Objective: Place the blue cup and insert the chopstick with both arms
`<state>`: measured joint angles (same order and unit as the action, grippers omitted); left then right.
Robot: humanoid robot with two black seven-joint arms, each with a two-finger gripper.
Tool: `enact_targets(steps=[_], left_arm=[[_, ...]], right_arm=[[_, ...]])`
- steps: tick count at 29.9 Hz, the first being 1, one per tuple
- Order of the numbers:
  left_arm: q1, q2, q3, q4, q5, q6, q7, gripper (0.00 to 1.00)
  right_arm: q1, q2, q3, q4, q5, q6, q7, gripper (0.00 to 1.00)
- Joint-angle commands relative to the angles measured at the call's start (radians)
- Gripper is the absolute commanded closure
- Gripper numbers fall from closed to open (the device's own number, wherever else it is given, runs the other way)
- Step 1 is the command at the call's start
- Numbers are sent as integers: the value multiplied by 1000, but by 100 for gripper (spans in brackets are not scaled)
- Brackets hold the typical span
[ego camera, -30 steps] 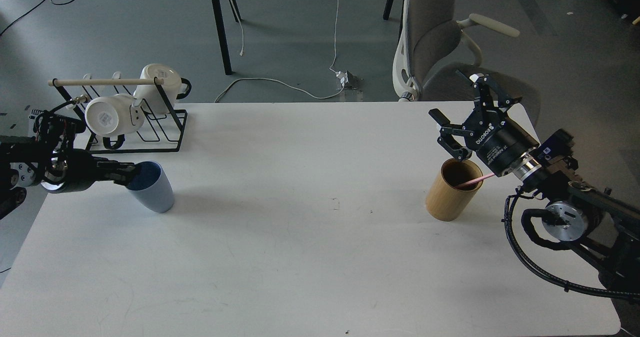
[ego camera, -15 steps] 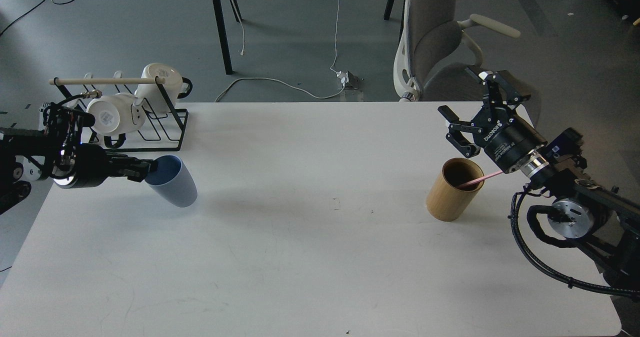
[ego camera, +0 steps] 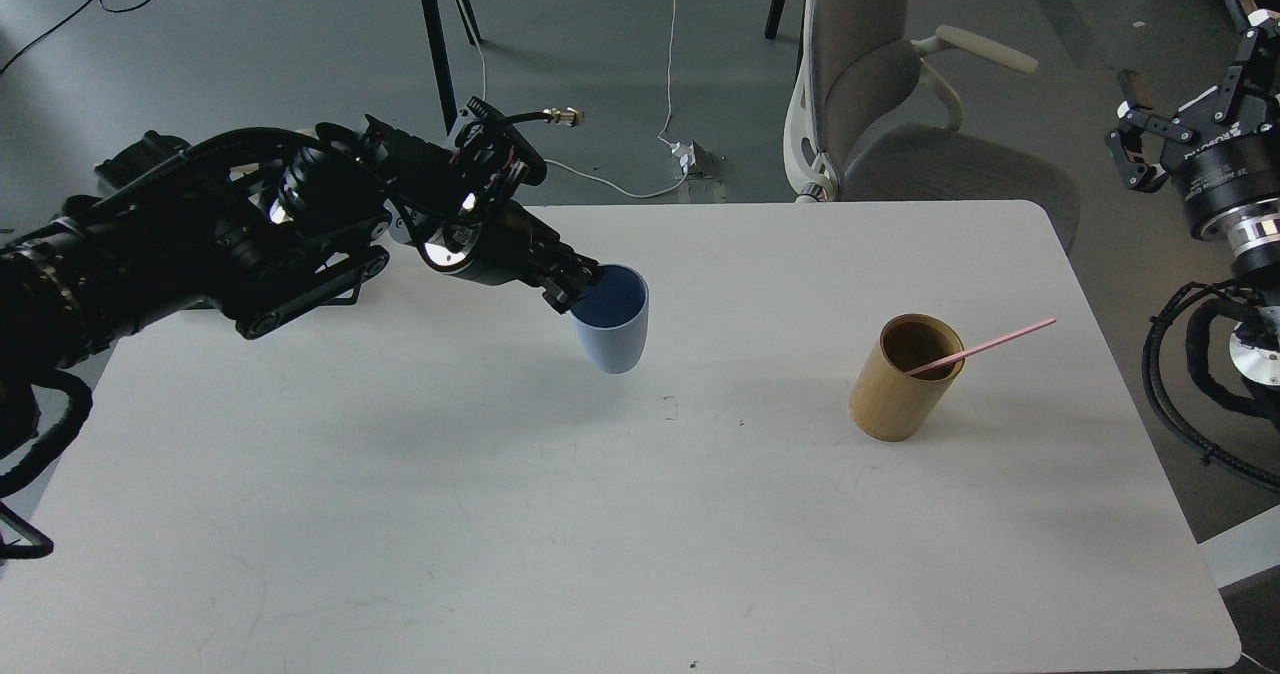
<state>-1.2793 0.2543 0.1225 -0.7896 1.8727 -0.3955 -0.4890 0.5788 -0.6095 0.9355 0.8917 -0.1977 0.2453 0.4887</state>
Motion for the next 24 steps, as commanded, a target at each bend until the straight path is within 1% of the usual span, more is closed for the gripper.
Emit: enact_targets(steps=[1,6,10,19,22,24], left_arm=[[6,-50,28,13,32,4,0,100],[46,-59,29,32,43,9,0,100],[86,-64,29,79,43,55,0,100],[110,-64,23,84,33,61,0,99],[109,-63,17,81,28,60,0,93],[109,-61,14,79,26,58,0,87]], right_arm=[[-5,-1,0,-13,0,0,0,6],[-5,1,-1,-23,0,2,0,6],[-5,4,-3,-23,0,2,0,6],[-4,1,-4,-23,-2,5,0,6],[-5,-1,-4,-22,-2,5,0,6],[-5,-3,-4,-23,-2,5,0,6]])
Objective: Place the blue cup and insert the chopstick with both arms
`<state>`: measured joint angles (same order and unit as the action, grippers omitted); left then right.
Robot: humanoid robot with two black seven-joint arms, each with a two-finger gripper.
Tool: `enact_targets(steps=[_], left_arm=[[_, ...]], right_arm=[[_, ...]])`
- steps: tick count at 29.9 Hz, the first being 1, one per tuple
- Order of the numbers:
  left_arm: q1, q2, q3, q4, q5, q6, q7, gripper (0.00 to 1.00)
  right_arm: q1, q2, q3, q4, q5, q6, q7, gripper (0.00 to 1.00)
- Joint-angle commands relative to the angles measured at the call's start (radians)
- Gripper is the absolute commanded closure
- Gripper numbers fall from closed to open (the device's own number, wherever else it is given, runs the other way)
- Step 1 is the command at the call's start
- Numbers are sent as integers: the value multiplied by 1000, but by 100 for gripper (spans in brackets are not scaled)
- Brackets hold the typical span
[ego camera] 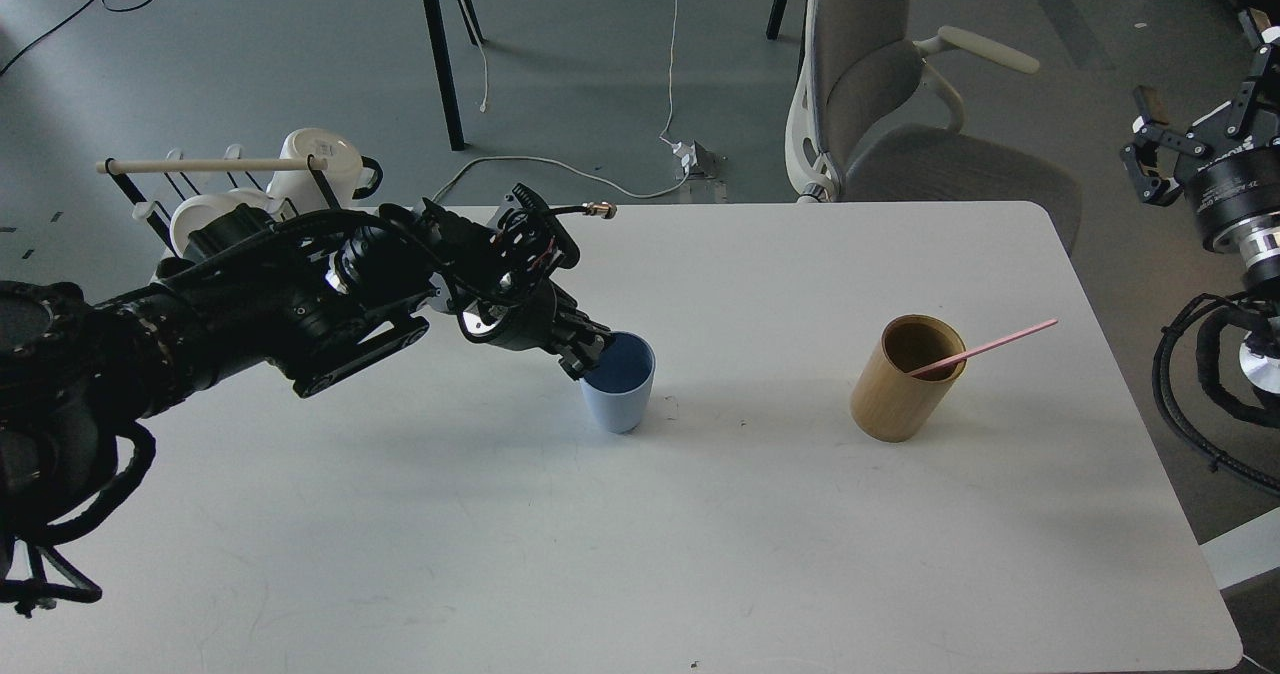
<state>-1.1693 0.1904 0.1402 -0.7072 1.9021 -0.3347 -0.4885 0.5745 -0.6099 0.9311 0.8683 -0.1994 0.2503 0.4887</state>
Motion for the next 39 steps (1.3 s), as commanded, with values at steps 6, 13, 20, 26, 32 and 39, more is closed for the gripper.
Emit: enact_targets(steps=[6,13,20,26,32,39], left_arm=[[-4,20,-4,-12,-58,-9,0,68],[-12,67,-79,-21,-277,-32,0,11],[5,193,-254,-21,-589,-128,0,2],[95,248,-425,-24,-932,-133,0,2],[177,239,-519,-29,-1095,-154,0,2],[206,231,-521,-58,-1095,-154,0,2]], right_arm=[[-2,-8,-3,0,0,3,0,6],[1,-102,-80,110,-131,-11,0,6],[-70,-283,-92,388,-736,-359,0,6],[-286,-376,-133,561,-1009,-739,0,6],[-399,-312,-244,509,-1172,-739,0,8],[-421,-174,-245,390,-1244,-739,0,17]])
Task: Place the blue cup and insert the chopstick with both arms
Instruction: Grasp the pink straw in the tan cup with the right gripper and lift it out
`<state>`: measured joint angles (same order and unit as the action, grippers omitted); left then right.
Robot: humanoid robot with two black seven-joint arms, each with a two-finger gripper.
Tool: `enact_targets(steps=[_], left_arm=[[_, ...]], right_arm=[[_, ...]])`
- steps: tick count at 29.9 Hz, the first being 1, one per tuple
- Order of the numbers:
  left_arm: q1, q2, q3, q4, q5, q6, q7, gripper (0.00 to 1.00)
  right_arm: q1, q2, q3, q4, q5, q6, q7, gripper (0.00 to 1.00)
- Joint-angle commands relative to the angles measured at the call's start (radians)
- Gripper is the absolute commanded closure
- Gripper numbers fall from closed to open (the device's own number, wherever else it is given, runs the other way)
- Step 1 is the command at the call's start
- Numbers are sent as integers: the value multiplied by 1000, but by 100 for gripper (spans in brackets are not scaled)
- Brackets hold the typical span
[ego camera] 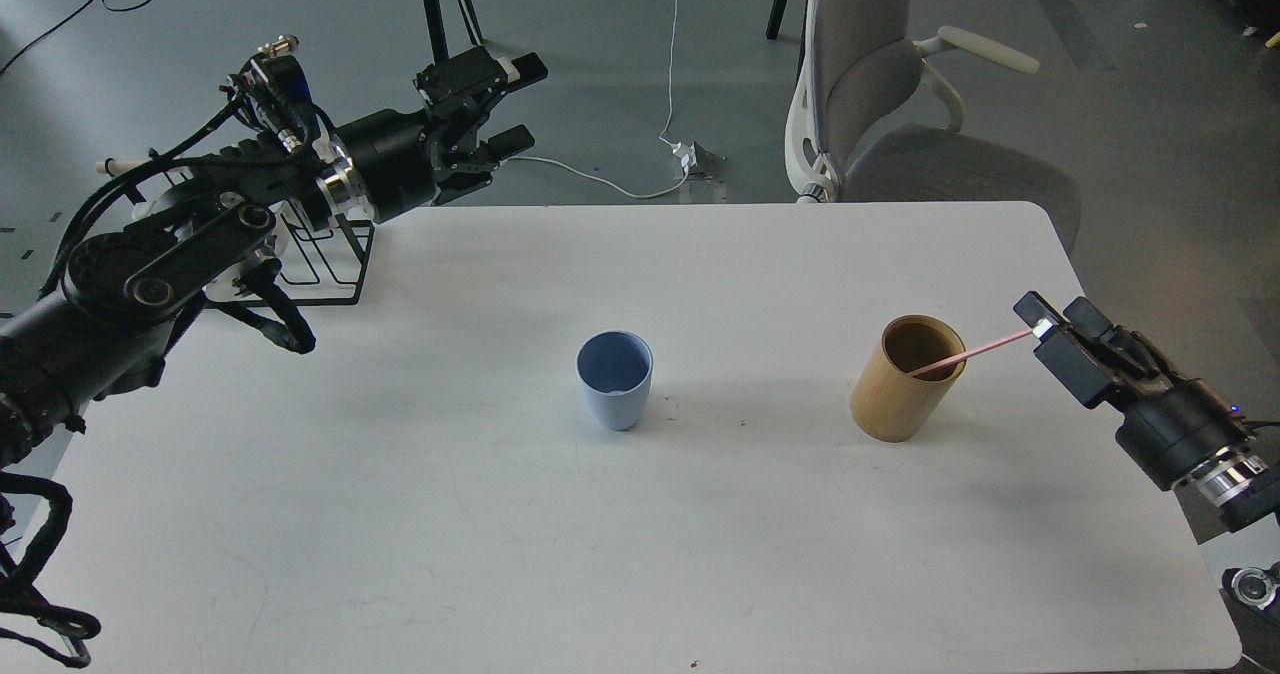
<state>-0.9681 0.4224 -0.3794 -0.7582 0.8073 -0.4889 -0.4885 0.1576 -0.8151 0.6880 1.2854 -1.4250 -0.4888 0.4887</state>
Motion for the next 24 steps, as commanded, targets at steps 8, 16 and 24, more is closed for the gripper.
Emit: enact_targets(steps=[8,16,24], left_arm=[[15,-1,-1,-6,0,0,0,2],[35,-1,-1,-3,-5,0,0,1],[37,-2,-3,-1,-7,0,0,2]], right_arm=[[25,85,-7,-89,-18,0,0,48],[30,111,-10,-110,-18,0,0,88],[48,94,-8,-84,-20,0,0,100]])
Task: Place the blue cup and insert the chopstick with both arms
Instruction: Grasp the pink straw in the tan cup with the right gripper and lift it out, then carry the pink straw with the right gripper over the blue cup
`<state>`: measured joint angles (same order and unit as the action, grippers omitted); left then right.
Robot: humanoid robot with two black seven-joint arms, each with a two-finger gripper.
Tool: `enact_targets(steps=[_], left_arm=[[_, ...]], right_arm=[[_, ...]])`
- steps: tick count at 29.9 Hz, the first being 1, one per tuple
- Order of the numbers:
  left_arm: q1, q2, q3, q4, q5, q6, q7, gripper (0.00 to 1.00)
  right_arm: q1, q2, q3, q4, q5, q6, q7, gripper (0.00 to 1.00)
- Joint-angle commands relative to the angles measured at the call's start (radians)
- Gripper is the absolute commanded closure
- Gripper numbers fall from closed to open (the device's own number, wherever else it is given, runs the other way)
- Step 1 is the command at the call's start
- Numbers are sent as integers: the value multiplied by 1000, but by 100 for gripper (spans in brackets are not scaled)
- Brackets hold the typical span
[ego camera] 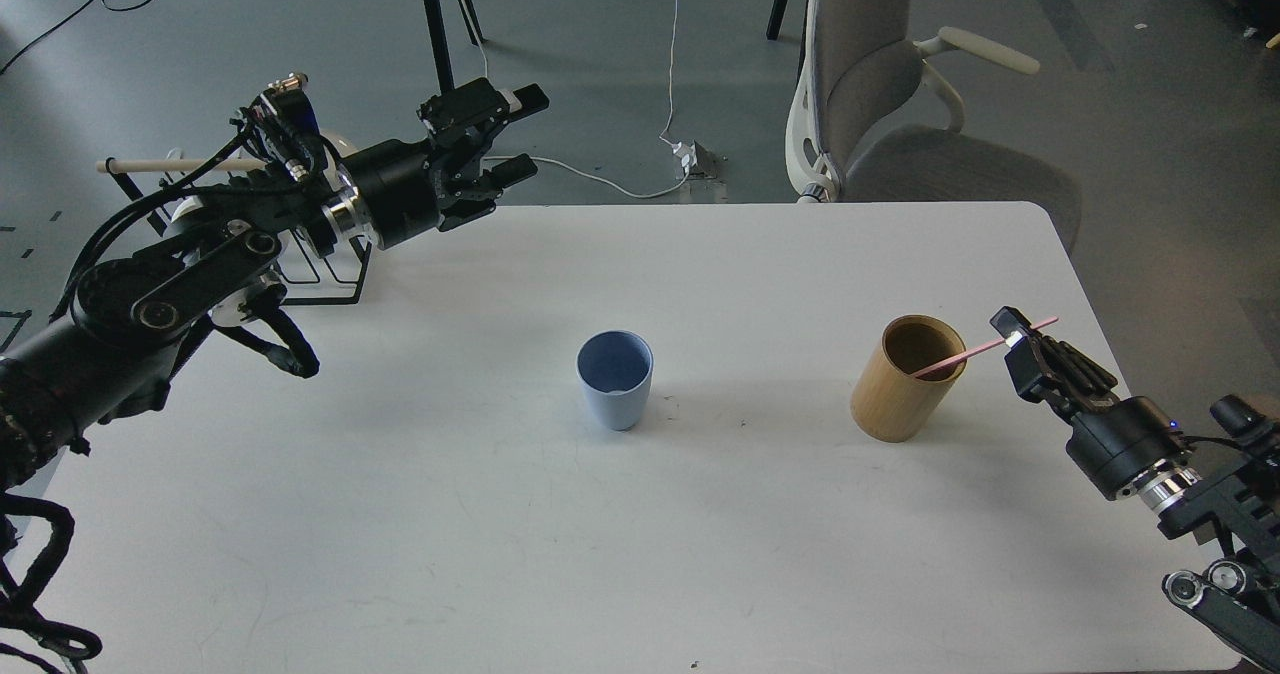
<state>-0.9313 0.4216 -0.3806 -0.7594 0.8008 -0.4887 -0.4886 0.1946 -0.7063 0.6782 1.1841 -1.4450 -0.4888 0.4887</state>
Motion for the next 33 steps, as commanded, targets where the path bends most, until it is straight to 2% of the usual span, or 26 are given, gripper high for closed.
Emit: enact_targets(steps=[1,7,12,16,17,20,29,33], left_arm=[[0,-1,-1,0,0,0,0,2],[3,-3,-1,0,-3,0,0,2],[6,-10,0,11,-48,0,0,2],[8,-9,0,20,-60,0,0,2],[9,-9,0,29,-60,0,0,2],[32,-3,0,45,-66,0,0,2],[66,-4,0,51,-68,0,0,1],[66,-7,0,57,-68,0,0,2]], right_arm=[[11,-25,9,31,2,0,0,100],[6,-217,86,199,26,0,0,100],[-15,-409,115,434,199,0,0,100],[41,-437,142,511,249,0,0,100],[84,-424,136,509,247,0,0,100],[268,-281,30,484,223,0,0,100],[843,19,-667,157,167,0,0,100],[963,82,-772,77,144,0,0,100]])
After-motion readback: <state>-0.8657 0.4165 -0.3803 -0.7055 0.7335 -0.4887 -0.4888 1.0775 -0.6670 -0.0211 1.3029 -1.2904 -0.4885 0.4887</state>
